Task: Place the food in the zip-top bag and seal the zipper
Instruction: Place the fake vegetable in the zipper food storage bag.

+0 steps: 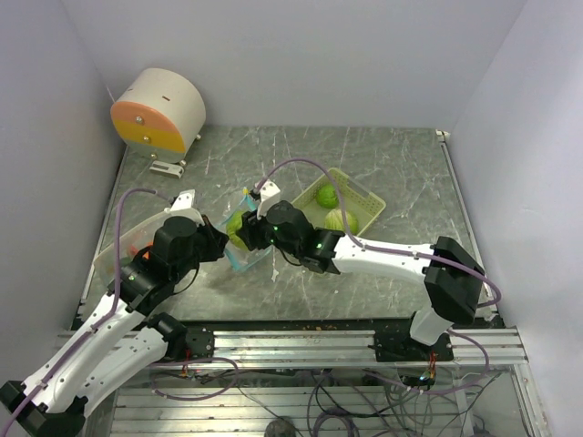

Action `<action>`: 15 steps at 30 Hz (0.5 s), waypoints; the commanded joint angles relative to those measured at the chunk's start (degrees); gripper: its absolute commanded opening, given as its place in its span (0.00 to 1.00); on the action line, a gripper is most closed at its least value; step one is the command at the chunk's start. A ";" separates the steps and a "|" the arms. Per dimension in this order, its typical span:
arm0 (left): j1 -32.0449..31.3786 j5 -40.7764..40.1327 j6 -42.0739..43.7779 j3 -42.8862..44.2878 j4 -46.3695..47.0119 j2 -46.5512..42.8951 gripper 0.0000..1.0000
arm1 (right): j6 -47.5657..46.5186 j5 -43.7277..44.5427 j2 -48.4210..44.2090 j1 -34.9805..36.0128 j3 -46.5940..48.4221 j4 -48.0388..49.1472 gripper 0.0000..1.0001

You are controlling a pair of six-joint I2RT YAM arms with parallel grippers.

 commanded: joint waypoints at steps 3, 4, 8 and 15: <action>0.25 2.08 -0.73 -0.11 2.66 -0.55 0.07 | -1.42 3.88 -0.78 0.27 1.41 1.19 0.93; 0.28 1.42 -0.51 -0.06 2.33 -0.60 0.07 | -1.79 3.62 -1.79 0.51 1.04 0.96 0.99; 0.23 -0.55 0.24 0.21 1.68 -0.53 0.07 | -2.40 2.17 -7.04 0.86 -0.11 -1.29 1.00; 0.25 -1.41 0.24 0.03 1.76 -0.36 0.07 | 0.14 8.97 -16.19 0.65 -1.73 -10.22 1.00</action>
